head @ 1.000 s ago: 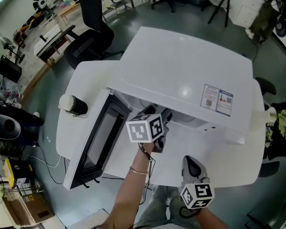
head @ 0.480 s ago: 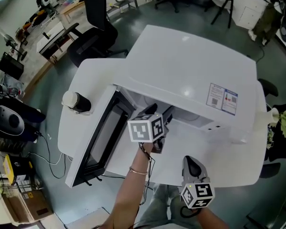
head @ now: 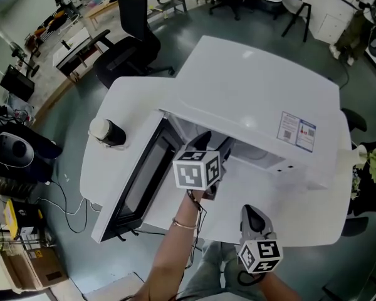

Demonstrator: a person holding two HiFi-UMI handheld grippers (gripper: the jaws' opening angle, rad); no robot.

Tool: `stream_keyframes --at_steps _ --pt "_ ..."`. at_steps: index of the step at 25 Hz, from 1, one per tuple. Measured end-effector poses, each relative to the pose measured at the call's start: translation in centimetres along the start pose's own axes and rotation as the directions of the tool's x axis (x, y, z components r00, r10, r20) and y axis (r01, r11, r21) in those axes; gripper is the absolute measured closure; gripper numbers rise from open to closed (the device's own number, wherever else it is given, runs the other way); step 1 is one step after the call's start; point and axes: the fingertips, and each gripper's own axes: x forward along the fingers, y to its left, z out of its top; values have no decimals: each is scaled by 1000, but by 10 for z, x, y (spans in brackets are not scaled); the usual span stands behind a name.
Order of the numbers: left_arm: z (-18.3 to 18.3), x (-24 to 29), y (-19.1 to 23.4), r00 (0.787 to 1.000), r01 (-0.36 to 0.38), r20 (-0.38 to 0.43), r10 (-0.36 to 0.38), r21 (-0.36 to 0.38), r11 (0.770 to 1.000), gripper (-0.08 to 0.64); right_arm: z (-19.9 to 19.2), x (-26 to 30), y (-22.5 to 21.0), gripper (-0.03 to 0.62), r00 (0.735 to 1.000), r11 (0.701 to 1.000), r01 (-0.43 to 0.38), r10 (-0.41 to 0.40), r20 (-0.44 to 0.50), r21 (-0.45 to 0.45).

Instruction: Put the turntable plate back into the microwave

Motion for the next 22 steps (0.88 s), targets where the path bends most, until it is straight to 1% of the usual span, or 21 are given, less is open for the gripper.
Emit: stream_keyframes --at_steps 8,10,13,19,22 --pt "-1 -20 2 999 -36 7 36 20 999 312 8 -3 5 581 1000 1000 -4 4 4 -25" --pt "-3 -27 -1 999 -41 4 41 28 999 328 12 -6 6 581 1000 999 -5 5 6 -33" --pt "-4 -40 -9 999 -46 5 46 50 998 331 20 -11 7 581 1000 999 -7 8 14 -43" --pt "11 -78 -22 996 -57 66 54 40 998 356 42 -15 14 581 999 999 -35 36 30 -37" --pt "17 -101 -30 993 -75 98 71 38 996 387 55 -17 21 581 997 997 -61 63 41 -44"
